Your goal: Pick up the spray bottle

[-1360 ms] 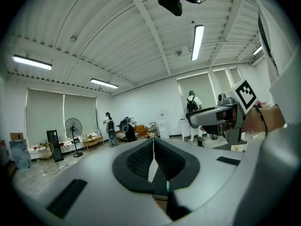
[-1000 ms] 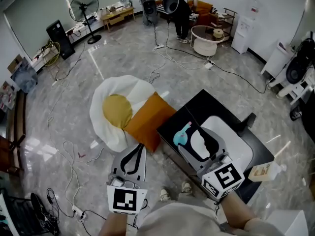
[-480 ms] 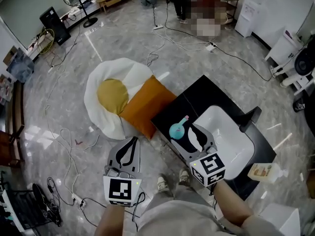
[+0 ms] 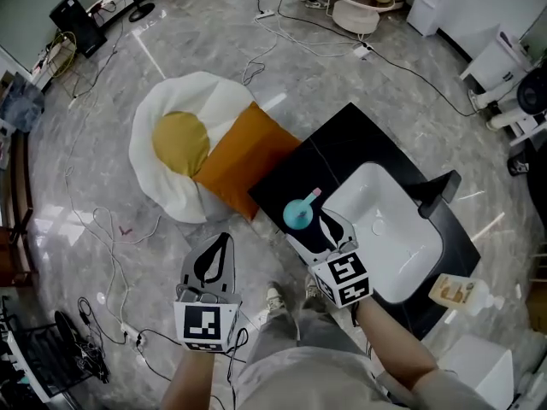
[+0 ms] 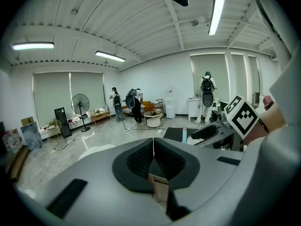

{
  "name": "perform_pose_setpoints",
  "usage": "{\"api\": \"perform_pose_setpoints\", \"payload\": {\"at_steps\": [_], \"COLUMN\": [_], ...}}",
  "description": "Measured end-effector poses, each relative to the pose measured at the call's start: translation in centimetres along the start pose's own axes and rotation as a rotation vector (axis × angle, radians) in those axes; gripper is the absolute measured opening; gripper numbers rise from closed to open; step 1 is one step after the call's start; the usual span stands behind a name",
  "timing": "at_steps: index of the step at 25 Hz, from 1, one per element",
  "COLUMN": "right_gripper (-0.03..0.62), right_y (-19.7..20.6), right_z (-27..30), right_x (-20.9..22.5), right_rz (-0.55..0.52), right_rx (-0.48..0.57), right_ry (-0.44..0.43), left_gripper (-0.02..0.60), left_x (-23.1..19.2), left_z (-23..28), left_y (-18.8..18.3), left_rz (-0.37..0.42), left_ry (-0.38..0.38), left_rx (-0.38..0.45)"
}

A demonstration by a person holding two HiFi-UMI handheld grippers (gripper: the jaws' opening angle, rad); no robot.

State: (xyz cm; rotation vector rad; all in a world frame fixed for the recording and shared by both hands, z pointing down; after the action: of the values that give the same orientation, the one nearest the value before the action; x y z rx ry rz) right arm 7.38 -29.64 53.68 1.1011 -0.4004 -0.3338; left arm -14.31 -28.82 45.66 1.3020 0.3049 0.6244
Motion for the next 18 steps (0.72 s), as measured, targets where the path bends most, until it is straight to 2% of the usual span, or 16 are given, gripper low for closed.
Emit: {"api": "perform_pose_setpoints", "payload": {"at_steps": [5,13,16,18], "right_gripper": [0.341,0.341,0.337,0.3], "right_y": [2.7,3.7,3.5,3.5], "right_z": [2.3,5.1,6.0,6.4], "right_x": [1.2,2.2,2.3,2.4], "right_rz": [-0.018,-0.108,-0.1,-0.091], "right_rx": [-0.052,-0.066,-0.051,-0.044], "right_ry": [0.004,0.0,0.001,0.004], "left_gripper": [0.025,0.025,0.025,0.025], "left_x": [0.0,-0.7,-1.0,-1.0], "left_z": [0.8,-0.1,-0.5,-0.8], "left_y": [2.5,3.9,4.4,4.8], "left_rz": [-0.055,-0.124,-0.196,-0.245], "left_ry": [-0.037,-0.102,-0.114,-0.126], "left_rx": [-0.037,-0.071,-0.085,-0.094]}}
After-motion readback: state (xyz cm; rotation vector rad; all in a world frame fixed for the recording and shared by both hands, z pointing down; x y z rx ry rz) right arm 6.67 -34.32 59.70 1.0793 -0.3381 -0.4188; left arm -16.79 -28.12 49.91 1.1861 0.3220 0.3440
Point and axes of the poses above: the fingertips, and each gripper's own axes: z forward along the fingers, x to its right, y out of its underside, the point moved 8 cm from there along -z, backward along the fingers, and after that the axes turned 7 degrees about x, right-handed, at the moved point
